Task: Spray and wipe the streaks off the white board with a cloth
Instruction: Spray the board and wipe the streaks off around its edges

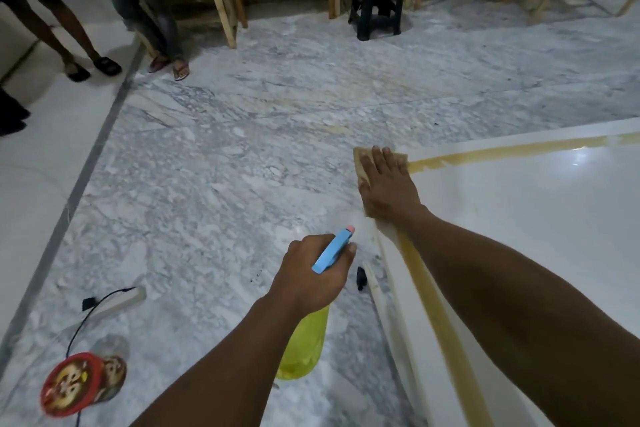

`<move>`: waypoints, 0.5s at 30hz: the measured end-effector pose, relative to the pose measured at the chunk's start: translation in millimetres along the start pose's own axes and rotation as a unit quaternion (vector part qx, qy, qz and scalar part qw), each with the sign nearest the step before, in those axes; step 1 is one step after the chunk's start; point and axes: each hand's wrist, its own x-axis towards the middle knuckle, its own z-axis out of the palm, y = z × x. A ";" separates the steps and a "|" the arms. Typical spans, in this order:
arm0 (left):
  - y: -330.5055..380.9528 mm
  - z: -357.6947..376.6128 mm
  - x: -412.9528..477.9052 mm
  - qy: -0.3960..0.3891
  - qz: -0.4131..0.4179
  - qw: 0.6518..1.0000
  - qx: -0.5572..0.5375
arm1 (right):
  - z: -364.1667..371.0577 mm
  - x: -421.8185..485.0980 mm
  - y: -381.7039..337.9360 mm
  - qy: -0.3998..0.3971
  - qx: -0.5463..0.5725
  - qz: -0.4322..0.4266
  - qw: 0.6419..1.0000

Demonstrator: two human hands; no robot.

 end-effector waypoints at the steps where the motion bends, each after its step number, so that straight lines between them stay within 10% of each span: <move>1: -0.6 2.0 -2.0 -0.003 0.000 1.000 -0.002 | -0.5 -1.1 -0.4 -0.005 0.004 -0.001 1.000; 15: 4.9 2.0 -40.4 -0.030 -0.004 1.000 -0.002 | 17.9 -164.4 0.9 0.037 0.027 0.018 0.999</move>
